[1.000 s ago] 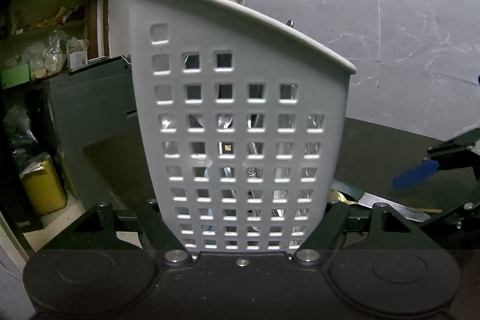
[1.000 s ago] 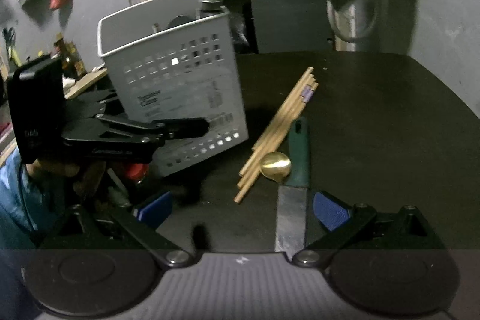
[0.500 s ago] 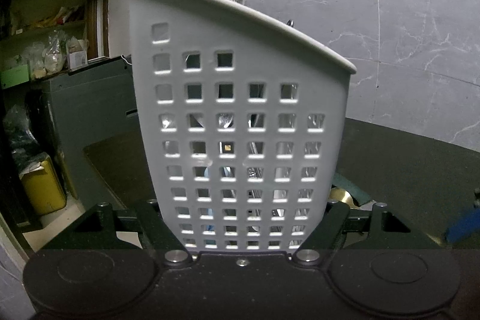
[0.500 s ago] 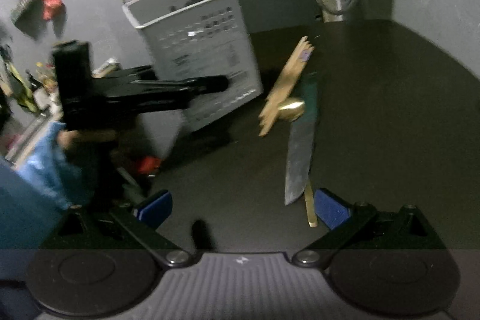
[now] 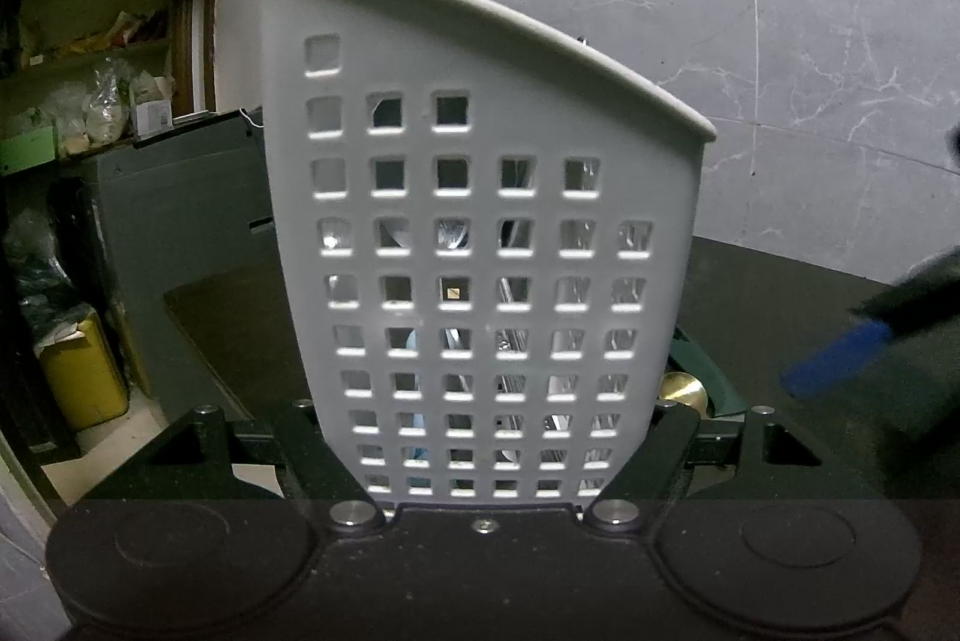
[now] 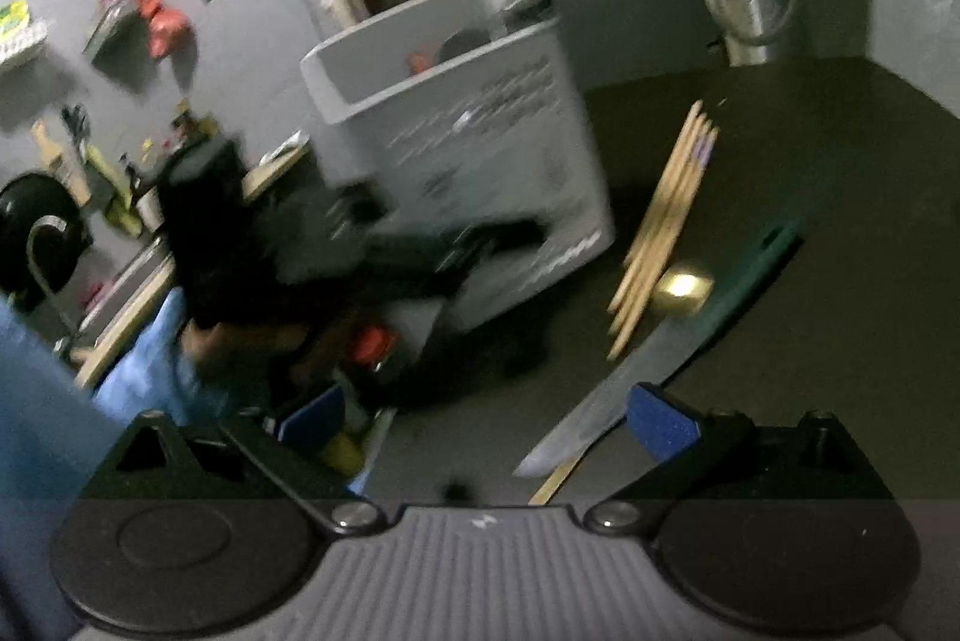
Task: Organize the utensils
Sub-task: 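Lower the right gripper onto the gold spoon and close on it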
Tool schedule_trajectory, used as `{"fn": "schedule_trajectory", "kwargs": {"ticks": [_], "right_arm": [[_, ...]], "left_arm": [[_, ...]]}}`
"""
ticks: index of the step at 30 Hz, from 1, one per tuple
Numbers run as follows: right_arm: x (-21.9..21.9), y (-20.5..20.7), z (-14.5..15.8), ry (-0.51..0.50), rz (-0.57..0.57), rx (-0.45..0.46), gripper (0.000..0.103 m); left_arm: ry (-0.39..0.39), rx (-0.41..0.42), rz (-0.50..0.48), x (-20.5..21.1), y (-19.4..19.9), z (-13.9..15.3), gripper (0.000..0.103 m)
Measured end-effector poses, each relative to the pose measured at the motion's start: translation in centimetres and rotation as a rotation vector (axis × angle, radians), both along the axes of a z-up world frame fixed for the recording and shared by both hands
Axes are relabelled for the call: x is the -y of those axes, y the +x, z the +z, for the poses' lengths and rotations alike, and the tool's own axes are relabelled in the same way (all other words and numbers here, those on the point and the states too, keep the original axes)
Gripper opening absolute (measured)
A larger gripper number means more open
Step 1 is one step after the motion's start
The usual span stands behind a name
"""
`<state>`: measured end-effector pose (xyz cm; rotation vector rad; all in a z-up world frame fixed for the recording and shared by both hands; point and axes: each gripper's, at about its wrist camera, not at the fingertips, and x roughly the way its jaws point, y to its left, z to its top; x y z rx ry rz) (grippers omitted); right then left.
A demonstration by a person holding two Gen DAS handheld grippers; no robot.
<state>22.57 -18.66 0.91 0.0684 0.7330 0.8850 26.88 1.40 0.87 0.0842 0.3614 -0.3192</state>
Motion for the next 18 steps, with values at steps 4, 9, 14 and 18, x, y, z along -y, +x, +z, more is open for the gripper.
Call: {"fn": "schedule_trajectory", "kwargs": {"ticks": [4, 9, 14, 18], "right_arm": [[0.6, 5.0, 0.2, 0.082, -0.030, -0.051, 0.103], [0.9, 10.0, -0.2, 0.197, -0.106, -0.123, 0.102], [1.7, 12.5, -1.5, 0.202, -0.174, -0.186, 0.102], [3.7, 11.3, -2.5, 0.197, -0.209, -0.189, 0.102]], "left_arm": [[0.002, -0.001, 0.000, 0.0, 0.0, 0.0, 0.076], [0.003, -0.001, 0.001, 0.0, 0.1, 0.0, 0.076], [0.004, 0.000, 0.001, 0.0, 0.1, 0.1, 0.076], [0.003, 0.003, 0.001, 0.1, 0.1, 0.0, 0.076]]}}
